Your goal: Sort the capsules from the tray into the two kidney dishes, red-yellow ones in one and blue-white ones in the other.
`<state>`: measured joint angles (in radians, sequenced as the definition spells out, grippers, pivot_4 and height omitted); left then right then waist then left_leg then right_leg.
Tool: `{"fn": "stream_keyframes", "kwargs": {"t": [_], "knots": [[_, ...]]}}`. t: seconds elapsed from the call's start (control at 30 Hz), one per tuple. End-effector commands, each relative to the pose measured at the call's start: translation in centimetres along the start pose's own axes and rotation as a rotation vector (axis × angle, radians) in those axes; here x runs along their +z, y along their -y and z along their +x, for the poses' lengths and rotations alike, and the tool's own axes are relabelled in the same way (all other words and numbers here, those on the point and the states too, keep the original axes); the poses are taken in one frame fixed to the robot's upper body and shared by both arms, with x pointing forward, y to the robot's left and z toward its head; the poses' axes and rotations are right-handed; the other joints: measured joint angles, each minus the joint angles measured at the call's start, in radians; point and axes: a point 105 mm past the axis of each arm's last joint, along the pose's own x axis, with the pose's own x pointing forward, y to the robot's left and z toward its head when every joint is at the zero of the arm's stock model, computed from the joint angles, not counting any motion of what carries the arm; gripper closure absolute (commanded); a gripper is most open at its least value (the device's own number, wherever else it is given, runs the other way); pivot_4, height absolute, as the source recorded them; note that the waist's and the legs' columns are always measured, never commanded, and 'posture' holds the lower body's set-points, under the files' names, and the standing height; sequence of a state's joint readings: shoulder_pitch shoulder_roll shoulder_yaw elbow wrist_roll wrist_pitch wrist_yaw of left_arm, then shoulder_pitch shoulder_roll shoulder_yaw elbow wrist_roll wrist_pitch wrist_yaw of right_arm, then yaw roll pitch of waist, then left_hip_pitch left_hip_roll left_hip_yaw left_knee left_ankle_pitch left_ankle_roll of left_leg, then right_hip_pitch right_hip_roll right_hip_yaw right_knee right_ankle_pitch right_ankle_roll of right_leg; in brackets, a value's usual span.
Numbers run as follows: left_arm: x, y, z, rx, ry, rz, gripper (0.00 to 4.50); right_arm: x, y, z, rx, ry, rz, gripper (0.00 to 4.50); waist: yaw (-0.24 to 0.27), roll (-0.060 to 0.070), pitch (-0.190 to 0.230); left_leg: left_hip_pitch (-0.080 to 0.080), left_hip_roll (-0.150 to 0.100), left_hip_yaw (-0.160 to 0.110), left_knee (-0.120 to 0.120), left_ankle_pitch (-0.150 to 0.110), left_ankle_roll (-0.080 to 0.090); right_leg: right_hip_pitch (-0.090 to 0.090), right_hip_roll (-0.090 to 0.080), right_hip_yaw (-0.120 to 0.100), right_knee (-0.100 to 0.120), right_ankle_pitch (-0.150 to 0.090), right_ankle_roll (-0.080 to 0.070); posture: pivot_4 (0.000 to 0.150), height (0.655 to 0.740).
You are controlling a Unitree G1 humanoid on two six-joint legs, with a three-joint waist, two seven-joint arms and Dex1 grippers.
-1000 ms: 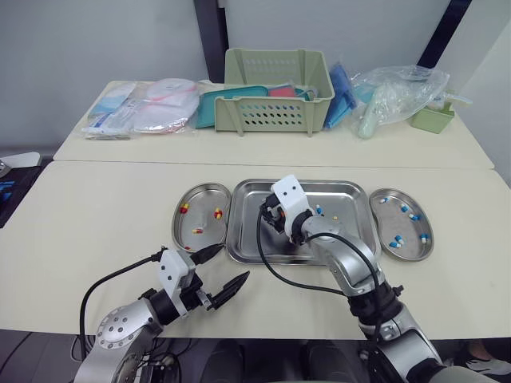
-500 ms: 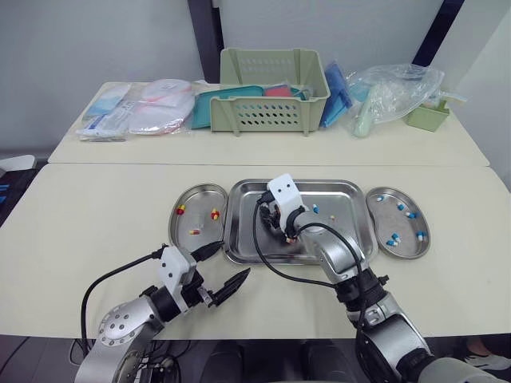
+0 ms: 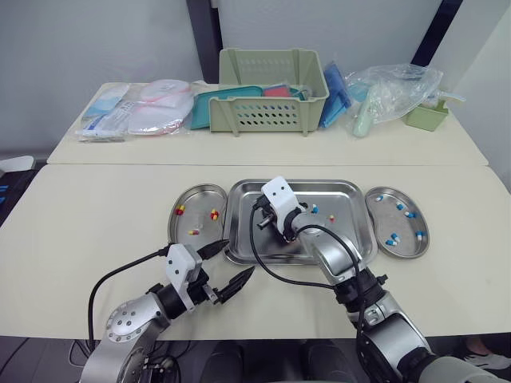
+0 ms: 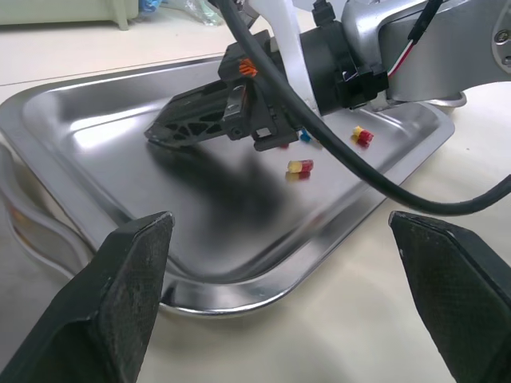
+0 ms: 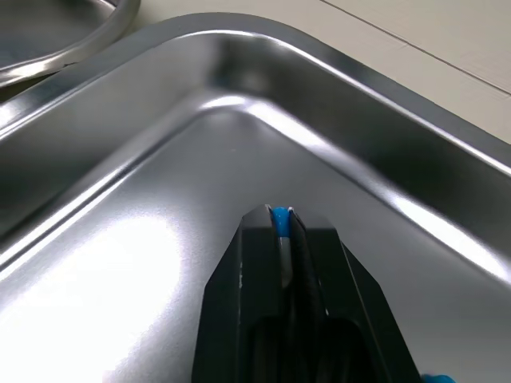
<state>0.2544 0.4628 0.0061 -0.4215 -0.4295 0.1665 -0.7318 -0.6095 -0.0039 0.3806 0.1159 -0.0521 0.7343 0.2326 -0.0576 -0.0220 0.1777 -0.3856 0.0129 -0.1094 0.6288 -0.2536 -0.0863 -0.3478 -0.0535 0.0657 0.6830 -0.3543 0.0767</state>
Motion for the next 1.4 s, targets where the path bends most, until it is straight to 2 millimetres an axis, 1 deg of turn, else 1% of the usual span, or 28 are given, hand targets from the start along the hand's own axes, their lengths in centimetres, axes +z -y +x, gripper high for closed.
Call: {"fn": "stream_keyframes", "kwargs": {"t": [0.03, 0.13, 0.23, 0.37, 0.47, 0.6, 0.7, 0.8, 0.9, 1.03, 1.13, 1.2, 1.23, 1.4], "knots": [[0.8, 0.4, 0.2, -0.017, 0.031, 0.029, 0.0, 0.6, -0.5, -0.1, 0.037, 0.023, -0.041, 4.44, 0.0, 0.0, 0.0, 0.0, 0.0, 0.0, 0.0, 0.0, 0.0, 0.0, 0.0, 0.0, 0.0, 0.0, 0.0, 0.15, 0.74], [0.8, 0.4, 0.2, -0.03, 0.031, 0.034, 0.0, 1.6, -0.5, -0.6, 0.052, 0.067, -0.075, 4.44, 0.0, 0.0, 0.0, 0.0, 0.0, 0.0, 0.0, 0.0, 0.0, 0.0, 0.0, 0.0, 0.0, 0.0, 0.0, 0.15, 0.74], [1.2, 0.8, 0.0, -0.08, 0.046, 0.048, 0.0, 3.3, -0.2, -1.9, 0.079, 0.13, -0.096, 4.44, 0.0, 0.001, 0.0, -0.001, 0.0, 0.0, 0.0, 0.0, 0.0, -0.001, 0.0, 0.0, 0.0, 0.0, 0.0, 0.15, 0.74], [1.6, 1.3, -0.4, -0.151, 0.064, 0.055, 0.0, 4.2, 0.0, -3.8, 0.122, 0.167, -0.085, 4.44, 0.0, 0.001, 0.0, -0.006, 0.0, 0.0, 0.0, 0.0, 0.0, -0.004, 0.0, 0.0, 0.0, 0.0, 0.0, 0.15, 0.74], [2.0, 1.5, -1.0, -0.226, 0.075, 0.075, 0.0, 4.1, 0.4, -6.0, 0.163, 0.182, -0.062, 4.44, 0.003, 0.001, 0.001, -0.008, 0.0, -0.001, 0.0, 0.0, 0.0, -0.005, 0.0, -0.002, -0.001, 0.0, 0.0, 0.15, 0.74], [3.0, 1.3, -1.8, -0.326, 0.11, 0.092, 0.0, 3.7, 1.7, -10.3, 0.216, 0.214, -0.018, 4.44, 0.01, 0.002, 0.001, -0.01, 0.0, -0.002, 0.001, 0.0, 0.0, -0.005, -0.001, -0.003, -0.001, 0.0, 0.0, 0.15, 0.74], [3.2, 1.1, -2.0, -0.378, 0.117, 0.1, 0.0, 2.9, 3.2, -13.1, 0.219, 0.21, 0.003, 4.44, 0.011, 0.002, 0.001, -0.01, 0.0, -0.001, 0.001, 0.0, 0.0, -0.005, -0.001, -0.003, -0.001, 0.0, 0.0, 0.15, 0.74], [3.2, 0.9, -1.9, -0.387, 0.125, 0.113, 0.0, 2.2, 4.7, -15.5, 0.19, 0.2, 0.045, 4.44, 0.009, 0.002, 0.001, -0.01, 0.0, -0.002, 0.001, 0.0, 0.0, -0.004, 0.0, -0.003, -0.001, 0.0, 0.0, 0.15, 0.74], [3.2, 0.7, -1.5, -0.381, 0.127, 0.129, 0.0, 1.0, 6.6, -17.8, 0.108, 0.183, 0.096, 4.44, 0.01, 0.002, 0.001, -0.01, 0.0, -0.001, 0.001, 0.0, 0.0, -0.005, 0.0, -0.003, -0.001, 0.0, 0.0, 0.15, 0.74], [3.5, 1.1, -1.1, -0.389, 0.156, 0.135, 0.0, -1.3, 9.5, -20.3, -0.05, 0.142, 0.147, 4.44, 0.015, 0.002, 0.001, -0.01, 0.0, -0.001, 0.001, 0.0, 0.0, -0.004, -0.001, -0.003, -0.002, 0.0, 0.0, 0.15, 0.74], [3.6, 1.1, -1.0, -0.391, 0.174, 0.142, 0.0, -2.9, 11.2, -21.7, -0.14, 0.105, 0.171, 4.44, 0.015, 0.002, 0.001, -0.009, 0.0, 0.0, 0.001, 0.0, 0.0, -0.004, 0.0, -0.002, -0.001, 0.0, 0.0, 0.15, 0.74], [3.6, 1.1, -1.0, -0.392, 0.18, 0.146, 0.0, -3.7, 12.1, -22.3, -0.182, 0.087, 0.186, 4.44, 0.015, 0.002, 0.001, -0.009, 0.0, 0.0, 0.001, 0.0, 0.0, -0.003, 0.0, -0.002, -0.001, 0.0, 0.0, 0.15, 0.74], [3.7, 1.1, -0.8, -0.39, 0.186, 0.152, 0.0, -4.5, 12.9, -22.6, -0.222, 0.069, 0.205, 4.44, 0.016, 0.002, 0.001, -0.009, 0.0, 0.0, 0.001, 0.0, 0.0, -0.003, 0.0, -0.002, -0.001, 0.0, 0.0, 0.15, 0.74], [3.9, 1.1, -0.5, -0.387, 0.2, 0.162, 0.0, -7.2, 15.2, -23.3, -0.352, -0.004, 0.245, 4.44, 0.017, 0.002, 0.001, -0.009, 0.0, 0.0, 0.001, 0.0, 0.0, -0.003, 0.0, -0.002, -0.002, 0.0, 0.0, 0.15, 0.74]]}}
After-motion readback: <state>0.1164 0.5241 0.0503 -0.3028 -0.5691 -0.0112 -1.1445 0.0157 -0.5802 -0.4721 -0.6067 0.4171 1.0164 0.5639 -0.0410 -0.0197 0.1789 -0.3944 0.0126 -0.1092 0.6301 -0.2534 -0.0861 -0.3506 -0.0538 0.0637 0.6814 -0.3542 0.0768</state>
